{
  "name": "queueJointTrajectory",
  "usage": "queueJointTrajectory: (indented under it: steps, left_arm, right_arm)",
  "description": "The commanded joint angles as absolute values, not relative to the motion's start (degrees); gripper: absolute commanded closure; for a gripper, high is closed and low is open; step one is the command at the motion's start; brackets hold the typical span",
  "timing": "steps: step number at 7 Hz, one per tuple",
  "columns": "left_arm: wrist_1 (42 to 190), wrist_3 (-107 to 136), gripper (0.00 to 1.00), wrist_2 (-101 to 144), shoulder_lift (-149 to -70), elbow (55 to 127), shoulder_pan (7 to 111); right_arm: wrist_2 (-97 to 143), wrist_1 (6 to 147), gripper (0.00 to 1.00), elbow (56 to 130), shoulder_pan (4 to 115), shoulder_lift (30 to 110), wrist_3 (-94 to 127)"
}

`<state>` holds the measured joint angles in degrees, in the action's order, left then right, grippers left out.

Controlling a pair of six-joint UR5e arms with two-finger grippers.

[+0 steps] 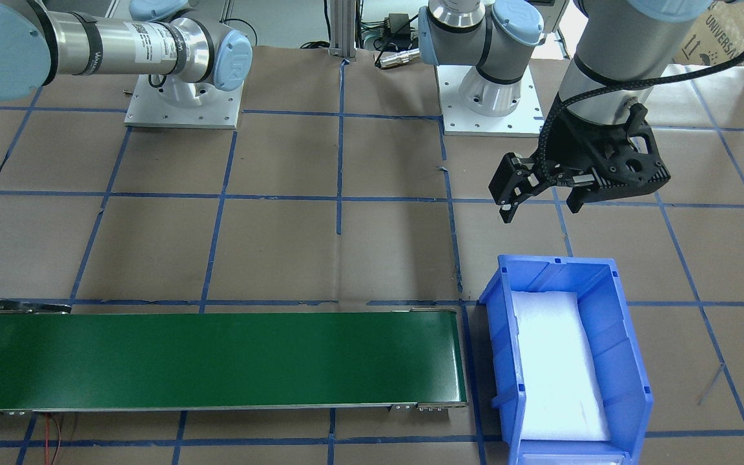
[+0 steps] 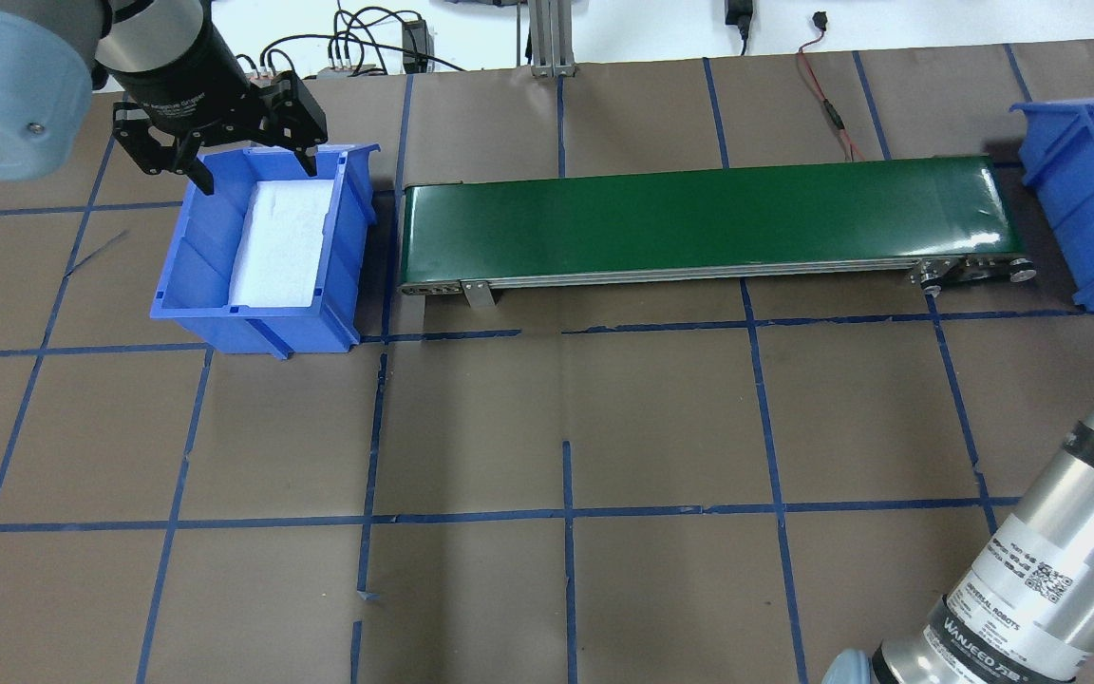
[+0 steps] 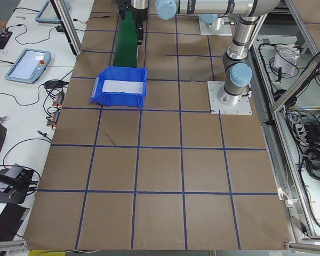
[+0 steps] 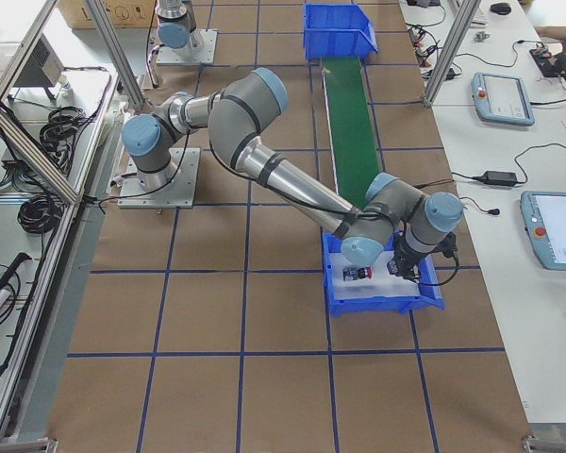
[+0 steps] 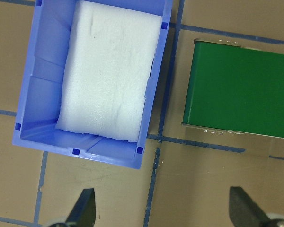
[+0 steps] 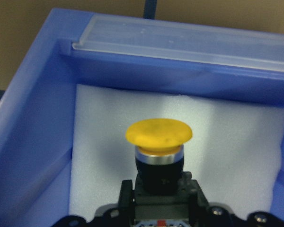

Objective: Transport two buttons from left to right
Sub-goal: 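Lower the yellow button into the far bin and open the right gripper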

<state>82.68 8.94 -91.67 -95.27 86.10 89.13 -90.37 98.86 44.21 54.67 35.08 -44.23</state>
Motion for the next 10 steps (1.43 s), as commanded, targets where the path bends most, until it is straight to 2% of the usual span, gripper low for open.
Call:
queueJointTrajectory:
  steps: [1, 2, 3, 4, 5, 8, 10]
  left_arm:
    - [82.53, 8.88, 0.0, -91.58, -95.27, 86.04, 89.12]
    - [82.44, 8.88, 0.0, -91.58, -95.27, 85.96, 89.12]
    - [82.44, 8.88, 0.0, -91.58, -95.27, 85.96, 89.12]
    - [82.44, 8.88, 0.0, -91.58, -95.27, 85.96, 89.12]
    - [82.44, 8.88, 0.0, -91.58, -95.27, 85.96, 89.12]
    - [82.44, 8.88, 0.0, -91.49, -95.27, 85.96, 89.12]
    - [82.44, 8.88, 0.0, -91.49, -95.19, 85.96, 89.12]
  right_arm:
    - [-90.35, 98.35, 0.92, 44.3, 54.14, 35.42, -45.17]
    - [-90.35, 98.18, 0.91, 44.3, 54.14, 35.68, -45.18]
    - [-90.35, 98.09, 0.67, 44.3, 54.14, 35.6, -45.26]
    - [-90.35, 97.91, 0.35, 44.3, 54.14, 35.6, -45.35]
    - [-90.09, 97.91, 0.16, 44.21, 54.05, 35.6, -45.35]
    - [-90.0, 97.82, 0.15, 44.3, 53.79, 35.94, -45.35]
    - [-89.91, 92.75, 0.15, 44.38, 53.61, 40.4, -45.88]
